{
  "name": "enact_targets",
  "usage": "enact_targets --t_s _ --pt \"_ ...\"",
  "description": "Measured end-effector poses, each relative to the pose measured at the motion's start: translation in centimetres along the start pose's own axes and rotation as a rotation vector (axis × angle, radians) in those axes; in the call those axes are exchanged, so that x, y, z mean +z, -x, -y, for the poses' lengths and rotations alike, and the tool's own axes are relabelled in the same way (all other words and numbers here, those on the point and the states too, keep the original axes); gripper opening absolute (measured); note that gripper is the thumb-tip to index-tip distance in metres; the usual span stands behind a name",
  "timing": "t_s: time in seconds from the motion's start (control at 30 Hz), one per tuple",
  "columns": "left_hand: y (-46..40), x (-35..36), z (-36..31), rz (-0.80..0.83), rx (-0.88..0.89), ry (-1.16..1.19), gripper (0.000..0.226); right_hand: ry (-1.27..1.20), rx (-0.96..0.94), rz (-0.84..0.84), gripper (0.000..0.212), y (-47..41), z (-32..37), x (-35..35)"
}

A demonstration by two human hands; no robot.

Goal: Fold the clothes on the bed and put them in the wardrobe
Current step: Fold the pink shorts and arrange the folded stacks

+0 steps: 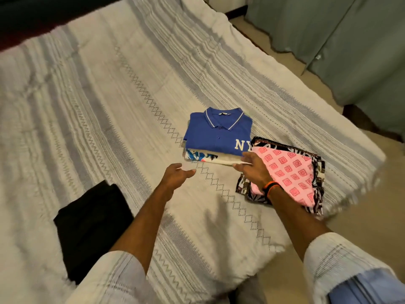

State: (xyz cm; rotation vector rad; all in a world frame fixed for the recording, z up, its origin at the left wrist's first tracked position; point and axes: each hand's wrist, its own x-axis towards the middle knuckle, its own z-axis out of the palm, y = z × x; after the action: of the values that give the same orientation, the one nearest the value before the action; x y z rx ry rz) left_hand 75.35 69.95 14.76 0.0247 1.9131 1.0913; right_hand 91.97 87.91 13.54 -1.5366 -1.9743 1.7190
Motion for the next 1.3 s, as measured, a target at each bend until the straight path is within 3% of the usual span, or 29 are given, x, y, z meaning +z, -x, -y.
enact_targets --t_s 0.33,0.73,0.93,1.3 --pt "11.9 -5.4 9.5 -0.042 0.019 0.049 0.061 -0.058 -0.061 0.083 0.05 13.3 -3.9 4.4" --pt "22.2 -14.7 20.4 -0.226 -0.031 0.047 0.056 -0.001 -0.091 0.253 0.044 24.7 -7.8 13.1" --pt "22.1 -21.1 24.2 -0.315 -0.085 0.079 0.051 0.061 -0.062 0.321 0.041 26.4 -6.7 20.2" --pt "12.1 -33.8 29.4 -0.253 -0.241 0.135 0.048 0.147 0.16 0.287 0.03 24.6 -7.8 37.7"
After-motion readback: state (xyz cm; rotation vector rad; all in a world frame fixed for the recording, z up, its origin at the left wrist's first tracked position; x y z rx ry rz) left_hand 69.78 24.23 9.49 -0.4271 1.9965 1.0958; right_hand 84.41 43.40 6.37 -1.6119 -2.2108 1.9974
